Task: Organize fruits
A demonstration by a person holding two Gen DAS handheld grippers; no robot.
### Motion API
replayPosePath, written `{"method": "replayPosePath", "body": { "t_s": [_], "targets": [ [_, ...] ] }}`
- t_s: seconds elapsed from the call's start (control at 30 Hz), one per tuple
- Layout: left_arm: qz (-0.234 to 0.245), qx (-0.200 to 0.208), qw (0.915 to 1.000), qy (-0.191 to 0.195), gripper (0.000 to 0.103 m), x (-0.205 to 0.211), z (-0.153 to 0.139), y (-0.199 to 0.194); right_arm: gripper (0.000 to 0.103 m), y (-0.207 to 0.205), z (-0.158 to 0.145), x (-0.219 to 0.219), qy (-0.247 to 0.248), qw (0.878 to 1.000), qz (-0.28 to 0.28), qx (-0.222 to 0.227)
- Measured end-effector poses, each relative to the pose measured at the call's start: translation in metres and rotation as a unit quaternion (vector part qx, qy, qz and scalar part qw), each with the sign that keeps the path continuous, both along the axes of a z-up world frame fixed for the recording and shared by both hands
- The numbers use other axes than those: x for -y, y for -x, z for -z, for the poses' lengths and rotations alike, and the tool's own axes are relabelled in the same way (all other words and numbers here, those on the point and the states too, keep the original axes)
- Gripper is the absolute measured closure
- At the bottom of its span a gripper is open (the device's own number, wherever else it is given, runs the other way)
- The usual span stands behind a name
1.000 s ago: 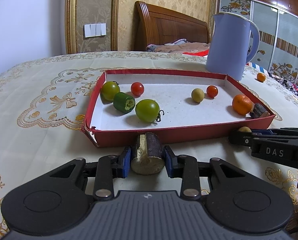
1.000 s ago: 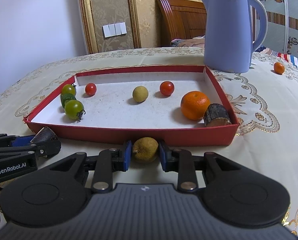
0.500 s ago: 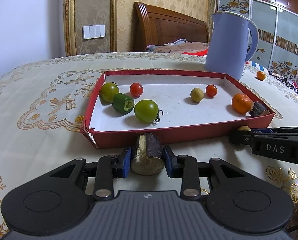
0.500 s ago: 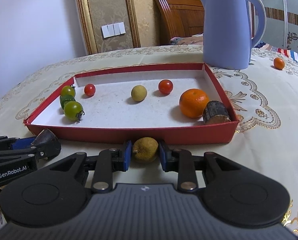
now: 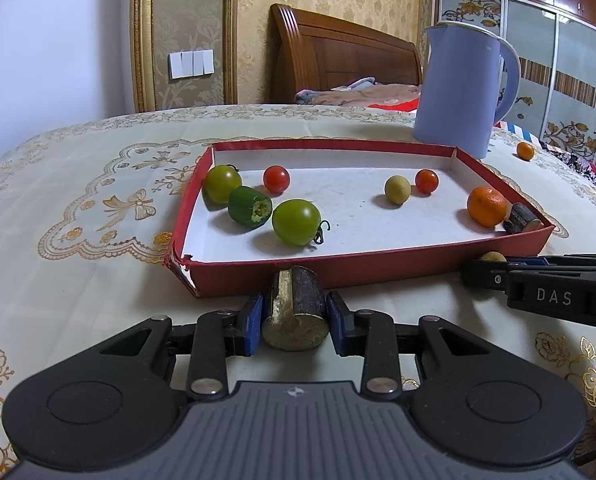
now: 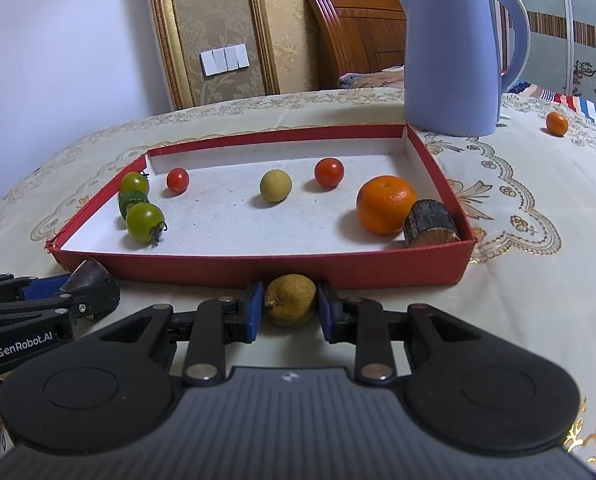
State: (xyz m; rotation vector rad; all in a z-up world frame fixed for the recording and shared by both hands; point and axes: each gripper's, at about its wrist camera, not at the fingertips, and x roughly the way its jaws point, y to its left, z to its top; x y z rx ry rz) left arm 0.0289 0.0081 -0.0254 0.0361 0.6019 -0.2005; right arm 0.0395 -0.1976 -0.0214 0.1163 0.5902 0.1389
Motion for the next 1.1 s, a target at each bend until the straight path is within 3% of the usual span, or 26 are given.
{"method": "replayPosePath", "body": {
  "t_s": [1.1],
  "targets": [
    [-0.001, 0.018, 0.9998, -0.007, 0.07, 0.0019, -0.002, 0.0052, 0.076, 0.0078, -0.0032, 0.0001, 0.0, 1.0, -0.003, 0.023]
  ]
}}
